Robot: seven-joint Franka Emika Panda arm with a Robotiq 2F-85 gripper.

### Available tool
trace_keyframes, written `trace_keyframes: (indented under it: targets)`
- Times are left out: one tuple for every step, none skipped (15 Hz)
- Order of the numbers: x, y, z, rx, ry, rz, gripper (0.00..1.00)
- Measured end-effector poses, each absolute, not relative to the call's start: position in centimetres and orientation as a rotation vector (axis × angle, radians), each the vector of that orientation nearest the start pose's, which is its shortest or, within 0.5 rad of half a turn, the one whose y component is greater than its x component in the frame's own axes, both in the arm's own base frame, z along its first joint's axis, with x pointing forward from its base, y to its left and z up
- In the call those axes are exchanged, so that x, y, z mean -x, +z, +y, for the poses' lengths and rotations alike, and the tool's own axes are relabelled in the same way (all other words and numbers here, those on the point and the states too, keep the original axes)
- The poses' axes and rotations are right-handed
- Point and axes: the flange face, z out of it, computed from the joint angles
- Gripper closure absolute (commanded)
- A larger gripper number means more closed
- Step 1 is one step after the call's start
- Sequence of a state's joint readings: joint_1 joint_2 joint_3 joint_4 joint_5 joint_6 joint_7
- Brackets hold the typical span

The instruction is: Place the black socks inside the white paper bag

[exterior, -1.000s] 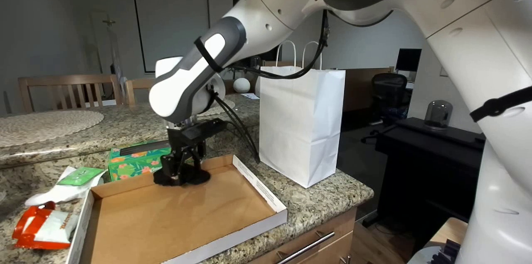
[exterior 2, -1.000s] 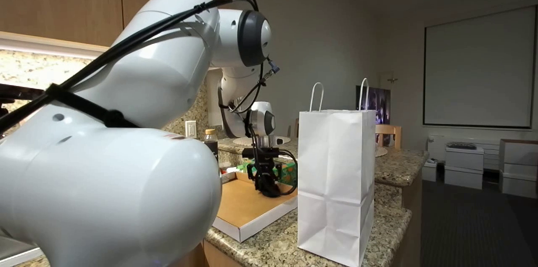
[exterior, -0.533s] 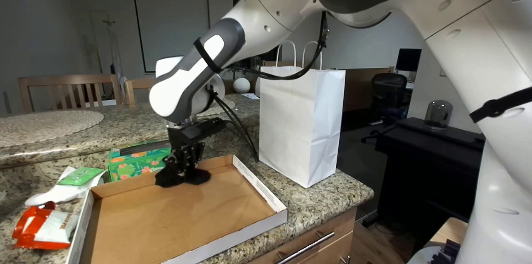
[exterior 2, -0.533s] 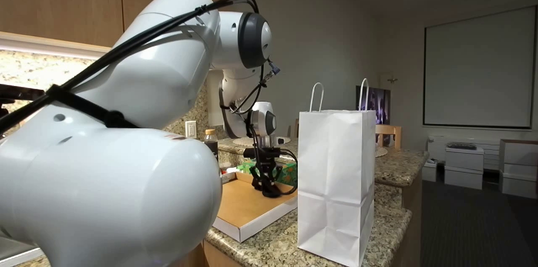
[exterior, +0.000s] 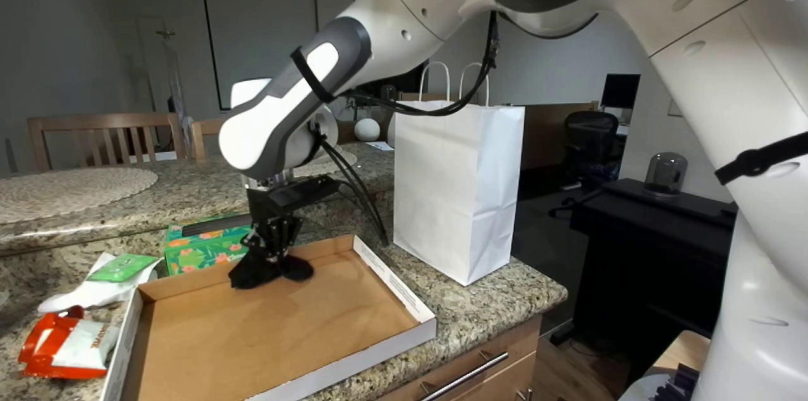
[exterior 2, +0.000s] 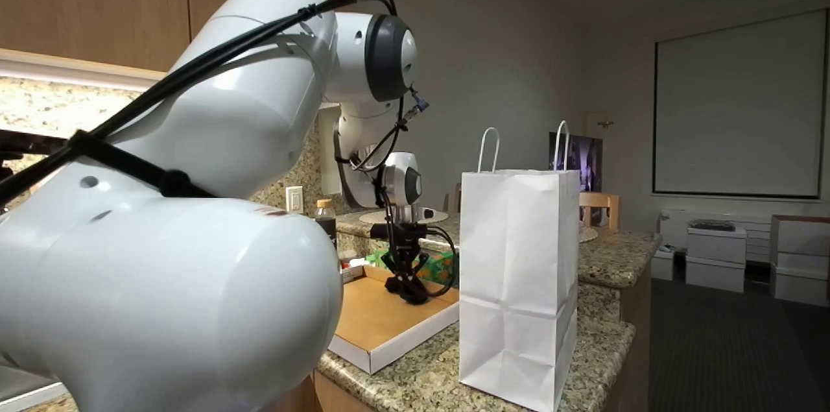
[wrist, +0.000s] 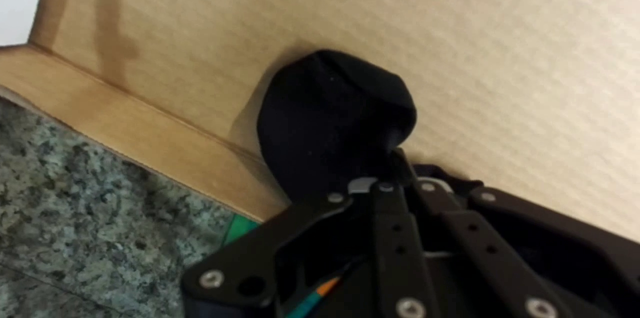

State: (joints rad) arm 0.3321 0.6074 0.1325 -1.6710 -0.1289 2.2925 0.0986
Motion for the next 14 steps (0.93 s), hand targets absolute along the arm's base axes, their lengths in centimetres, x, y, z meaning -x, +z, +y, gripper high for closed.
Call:
trace_keyframes:
  targets:
    - [-61.3,26.2,29.8,3.078,-0.049,-0.663,1.0]
    - [-60.9,27.2,30.1,3.07,-0.06,-0.663,1.0]
    - [-60.5,28.4,30.4,3.062,-0.078,-0.666,1.0]
    - [-60.0,29.9,30.6,3.053,-0.102,-0.668,1.0]
    - [-59.5,31.8,30.8,3.043,-0.135,-0.67,1.0]
    - [-58.9,33.9,30.9,3.033,-0.177,-0.672,1.0]
    - [-58.4,36.3,31.0,3.022,-0.224,-0.672,1.0]
    - [-57.8,38.9,30.9,3.012,-0.279,-0.675,1.0]
    - [-57.1,41.5,30.9,3.002,-0.337,-0.676,1.0]
    - [-56.5,44.2,30.7,2.99,-0.401,-0.678,1.0]
    - [-55.8,47.0,30.5,2.976,-0.466,-0.677,1.0]
    - [-55.1,49.8,30.3,2.96,-0.537,-0.675,1.0]
    - [-54.4,52.7,30.0,2.943,-0.608,-0.671,1.0]
    - [-53.5,55.7,29.4,2.926,-0.688,-0.654,1.0]
